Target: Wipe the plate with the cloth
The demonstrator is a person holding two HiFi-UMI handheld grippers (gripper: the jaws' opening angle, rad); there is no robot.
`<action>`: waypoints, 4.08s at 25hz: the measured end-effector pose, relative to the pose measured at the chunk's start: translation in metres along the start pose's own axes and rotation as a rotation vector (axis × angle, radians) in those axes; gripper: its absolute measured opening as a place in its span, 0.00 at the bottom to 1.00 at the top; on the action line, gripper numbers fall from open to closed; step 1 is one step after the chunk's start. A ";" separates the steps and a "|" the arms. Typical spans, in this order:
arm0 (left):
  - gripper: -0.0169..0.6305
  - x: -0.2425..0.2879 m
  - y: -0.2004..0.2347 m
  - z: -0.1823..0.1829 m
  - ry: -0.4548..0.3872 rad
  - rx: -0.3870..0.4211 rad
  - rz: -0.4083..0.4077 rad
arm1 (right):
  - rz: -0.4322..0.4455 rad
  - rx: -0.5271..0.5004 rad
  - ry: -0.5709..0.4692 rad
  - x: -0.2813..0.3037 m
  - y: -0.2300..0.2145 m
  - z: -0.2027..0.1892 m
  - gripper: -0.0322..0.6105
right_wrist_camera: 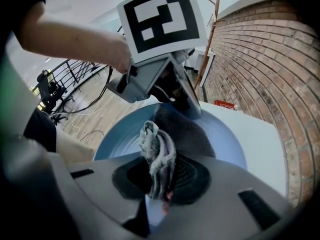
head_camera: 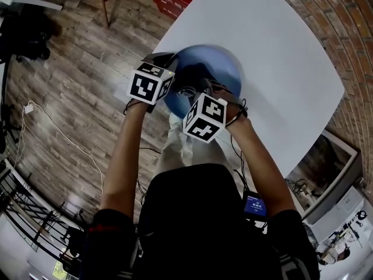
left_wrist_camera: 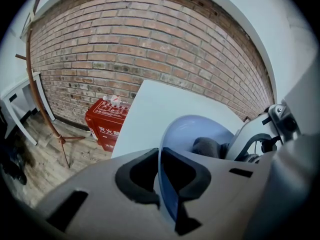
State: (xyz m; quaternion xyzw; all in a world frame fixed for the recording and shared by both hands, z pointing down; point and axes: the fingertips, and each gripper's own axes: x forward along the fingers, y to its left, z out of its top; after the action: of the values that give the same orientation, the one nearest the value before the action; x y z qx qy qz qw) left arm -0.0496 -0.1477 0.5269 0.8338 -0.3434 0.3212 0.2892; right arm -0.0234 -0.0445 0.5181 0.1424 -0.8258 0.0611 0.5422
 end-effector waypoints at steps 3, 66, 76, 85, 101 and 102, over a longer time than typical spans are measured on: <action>0.08 -0.001 0.000 -0.001 0.007 0.019 0.001 | -0.001 -0.001 0.012 -0.001 -0.002 0.000 0.13; 0.06 -0.294 -0.131 0.120 -0.573 0.213 0.042 | -0.518 0.412 -0.732 -0.309 -0.010 0.125 0.13; 0.06 -0.326 -0.147 0.118 -0.647 0.242 0.021 | -0.576 0.448 -0.814 -0.332 0.012 0.140 0.13; 0.06 -0.336 -0.157 0.129 -0.678 0.280 0.046 | -0.609 0.450 -0.858 -0.354 0.013 0.140 0.13; 0.06 -0.348 -0.219 0.121 -0.696 0.312 0.109 | -0.584 0.440 -0.909 -0.392 0.042 0.103 0.13; 0.06 -0.350 -0.223 0.120 -0.697 0.311 0.111 | -0.583 0.439 -0.913 -0.396 0.044 0.101 0.13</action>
State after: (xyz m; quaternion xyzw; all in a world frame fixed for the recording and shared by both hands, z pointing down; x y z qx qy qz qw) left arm -0.0356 0.0362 0.1369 0.9072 -0.4127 0.0817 0.0072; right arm 0.0212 0.0384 0.1183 0.4847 -0.8706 0.0112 0.0837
